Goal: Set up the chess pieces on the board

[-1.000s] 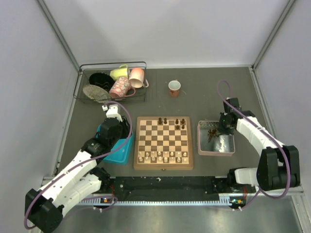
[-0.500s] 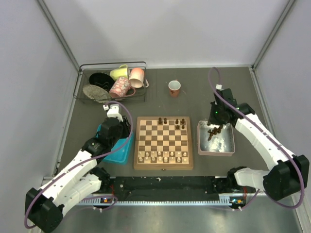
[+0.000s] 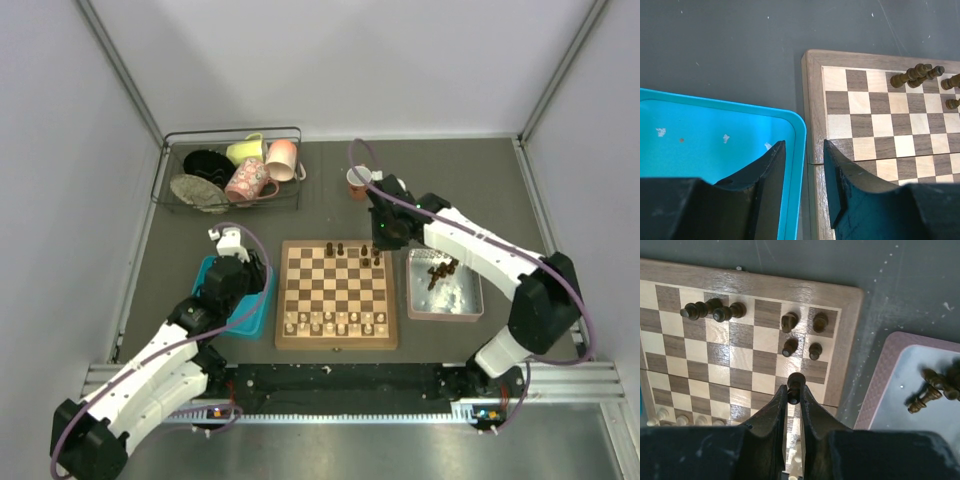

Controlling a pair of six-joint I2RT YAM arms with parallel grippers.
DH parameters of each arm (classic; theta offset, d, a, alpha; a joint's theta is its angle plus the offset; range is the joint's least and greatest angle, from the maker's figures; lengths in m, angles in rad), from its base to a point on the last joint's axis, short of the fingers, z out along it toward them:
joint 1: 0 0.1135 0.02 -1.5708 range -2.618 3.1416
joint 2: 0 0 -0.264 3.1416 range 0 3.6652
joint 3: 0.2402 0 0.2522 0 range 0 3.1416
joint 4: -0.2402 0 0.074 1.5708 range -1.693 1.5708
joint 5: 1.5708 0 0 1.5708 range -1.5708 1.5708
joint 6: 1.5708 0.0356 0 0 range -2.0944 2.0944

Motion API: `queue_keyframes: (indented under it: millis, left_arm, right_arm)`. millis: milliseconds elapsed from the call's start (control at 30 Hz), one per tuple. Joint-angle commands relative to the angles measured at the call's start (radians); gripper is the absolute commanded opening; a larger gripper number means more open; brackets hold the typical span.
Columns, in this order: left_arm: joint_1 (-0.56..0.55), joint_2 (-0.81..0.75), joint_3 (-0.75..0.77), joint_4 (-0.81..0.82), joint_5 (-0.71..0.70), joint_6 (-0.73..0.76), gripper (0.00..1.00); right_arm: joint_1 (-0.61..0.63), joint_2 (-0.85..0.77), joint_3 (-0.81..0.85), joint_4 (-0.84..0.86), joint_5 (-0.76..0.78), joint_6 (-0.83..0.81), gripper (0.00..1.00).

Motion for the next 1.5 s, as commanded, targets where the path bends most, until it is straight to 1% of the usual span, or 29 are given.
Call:
queue_keyframes:
  millis: [0,167,500,567,867,1233,1467]
  left_arm:
    - [0.004,-0.069,-0.055,0.118,-0.011,0.032,0.41]
    - [0.002,-0.115,-0.104,0.146,-0.005,0.056,0.47]
    - [0.002,-0.139,-0.167,0.202,-0.014,0.045,0.53]
    - [0.002,-0.141,-0.182,0.248,-0.008,0.046,0.53]
    - [0.002,-0.143,-0.187,0.256,-0.008,0.046,0.55]
    - [0.002,-0.138,-0.188,0.261,-0.007,0.048,0.55]
    - [0.002,-0.136,-0.188,0.264,-0.005,0.048,0.55]
  right_arm:
    - [0.035,0.082,0.094,0.054,0.002,0.015,0.00]
    - [0.076,0.163,0.151,0.060,-0.004,0.009,0.00]
    - [0.101,0.269,0.192,0.065,-0.012,0.009,0.00]
    - [0.102,0.286,0.195,0.065,-0.019,0.007,0.00]
    - [0.110,0.326,0.198,0.071,-0.010,0.008,0.00]
    - [0.110,0.363,0.198,0.079,0.008,0.004,0.00]
    - [0.110,0.357,0.189,0.080,0.027,0.004,0.00]
